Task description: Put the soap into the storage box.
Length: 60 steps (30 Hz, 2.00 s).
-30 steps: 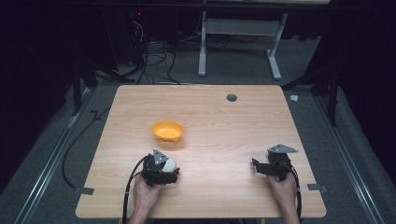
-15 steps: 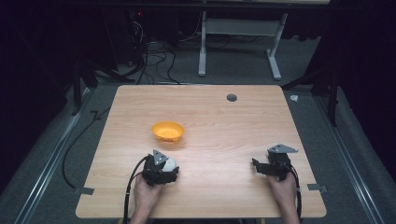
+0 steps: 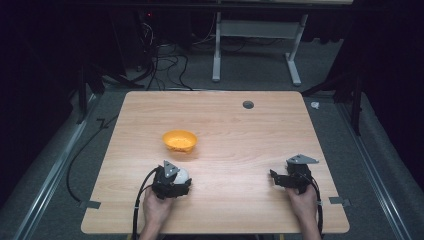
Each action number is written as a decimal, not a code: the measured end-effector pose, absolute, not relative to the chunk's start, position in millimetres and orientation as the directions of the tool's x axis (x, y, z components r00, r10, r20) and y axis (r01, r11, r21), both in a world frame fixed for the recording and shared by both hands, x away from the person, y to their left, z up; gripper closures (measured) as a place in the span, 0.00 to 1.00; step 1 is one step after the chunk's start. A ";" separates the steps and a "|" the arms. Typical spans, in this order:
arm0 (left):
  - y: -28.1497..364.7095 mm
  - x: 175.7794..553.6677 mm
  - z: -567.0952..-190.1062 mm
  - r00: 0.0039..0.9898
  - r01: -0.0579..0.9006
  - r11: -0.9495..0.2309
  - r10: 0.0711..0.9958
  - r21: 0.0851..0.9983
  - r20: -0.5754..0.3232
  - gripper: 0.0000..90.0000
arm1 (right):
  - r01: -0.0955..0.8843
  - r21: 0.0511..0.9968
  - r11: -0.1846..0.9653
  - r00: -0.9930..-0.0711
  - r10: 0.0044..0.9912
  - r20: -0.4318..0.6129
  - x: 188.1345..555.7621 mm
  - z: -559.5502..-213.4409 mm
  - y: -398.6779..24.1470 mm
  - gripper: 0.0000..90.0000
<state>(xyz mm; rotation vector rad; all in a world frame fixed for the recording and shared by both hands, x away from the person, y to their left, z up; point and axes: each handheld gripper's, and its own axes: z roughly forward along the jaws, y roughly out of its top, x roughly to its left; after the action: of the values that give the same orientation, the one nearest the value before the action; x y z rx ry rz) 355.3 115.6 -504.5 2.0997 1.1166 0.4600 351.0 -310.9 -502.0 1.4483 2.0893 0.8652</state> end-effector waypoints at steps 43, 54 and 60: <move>118.1 355.8 -467.1 0.607 0.541 -0.356 0.793 0.762 -0.060 0.27 | 0.654 0.713 0.251 -0.346 0.938 -0.013 351.0 -502.0 -310.9 0.25; 122.5 360.3 -457.8 0.610 0.546 -0.326 0.786 0.771 -0.099 0.27 | 0.654 0.713 0.251 -0.346 0.938 -0.013 351.0 -502.0 -310.9 0.25; 122.5 363.3 -451.3 0.616 0.539 -0.330 0.782 0.775 -0.095 0.27 | 0.654 0.713 0.251 -0.346 0.938 -0.013 351.0 -502.0 -310.9 0.25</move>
<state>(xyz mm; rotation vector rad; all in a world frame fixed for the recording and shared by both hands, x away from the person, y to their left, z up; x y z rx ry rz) 363.3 122.5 -451.3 2.0216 1.0386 0.3770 351.0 -310.9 -502.0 1.4482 2.0895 0.8653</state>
